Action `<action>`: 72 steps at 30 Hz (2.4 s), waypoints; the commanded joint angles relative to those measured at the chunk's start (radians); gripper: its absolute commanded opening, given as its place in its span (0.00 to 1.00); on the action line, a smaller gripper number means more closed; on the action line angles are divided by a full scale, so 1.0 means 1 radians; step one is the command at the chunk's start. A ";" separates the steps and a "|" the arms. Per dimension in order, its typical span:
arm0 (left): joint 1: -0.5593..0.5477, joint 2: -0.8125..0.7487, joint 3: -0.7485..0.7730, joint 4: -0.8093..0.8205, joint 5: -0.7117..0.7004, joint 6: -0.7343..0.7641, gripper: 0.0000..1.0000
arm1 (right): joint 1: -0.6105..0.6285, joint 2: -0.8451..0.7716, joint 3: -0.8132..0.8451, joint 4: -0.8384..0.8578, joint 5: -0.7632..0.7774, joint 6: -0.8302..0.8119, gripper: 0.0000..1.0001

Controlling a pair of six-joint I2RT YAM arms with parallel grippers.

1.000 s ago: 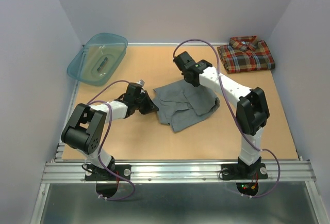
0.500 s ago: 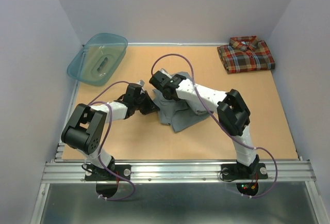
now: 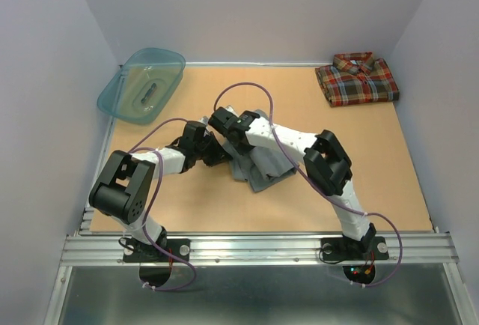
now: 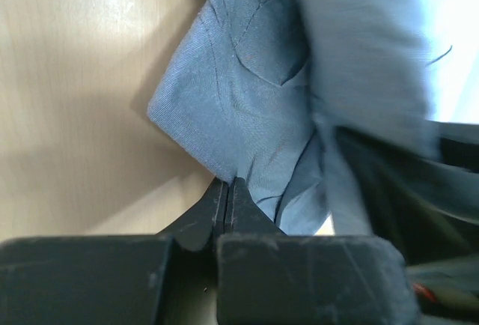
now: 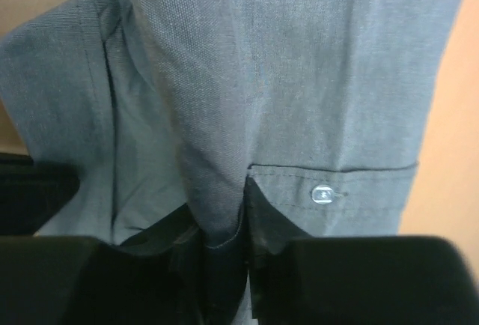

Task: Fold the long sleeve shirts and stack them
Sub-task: Fold the shirt

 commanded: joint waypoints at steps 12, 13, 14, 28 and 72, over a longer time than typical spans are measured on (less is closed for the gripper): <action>0.001 -0.052 -0.034 0.045 0.015 -0.010 0.00 | 0.002 -0.099 0.000 0.120 -0.160 0.191 0.54; 0.001 -0.053 -0.035 0.045 0.013 -0.012 0.00 | 0.003 -0.110 -0.014 0.132 -0.158 0.199 0.53; 0.001 -0.054 -0.038 0.045 0.012 -0.012 0.00 | 0.002 -0.130 -0.026 0.144 -0.158 0.210 0.52; 0.001 -0.083 -0.043 0.026 0.006 -0.012 0.00 | -0.004 -0.183 -0.124 0.247 -0.184 0.254 0.19; -0.235 0.095 0.170 -0.247 0.213 0.303 0.16 | -0.503 -0.604 -1.106 1.080 -1.100 0.507 0.47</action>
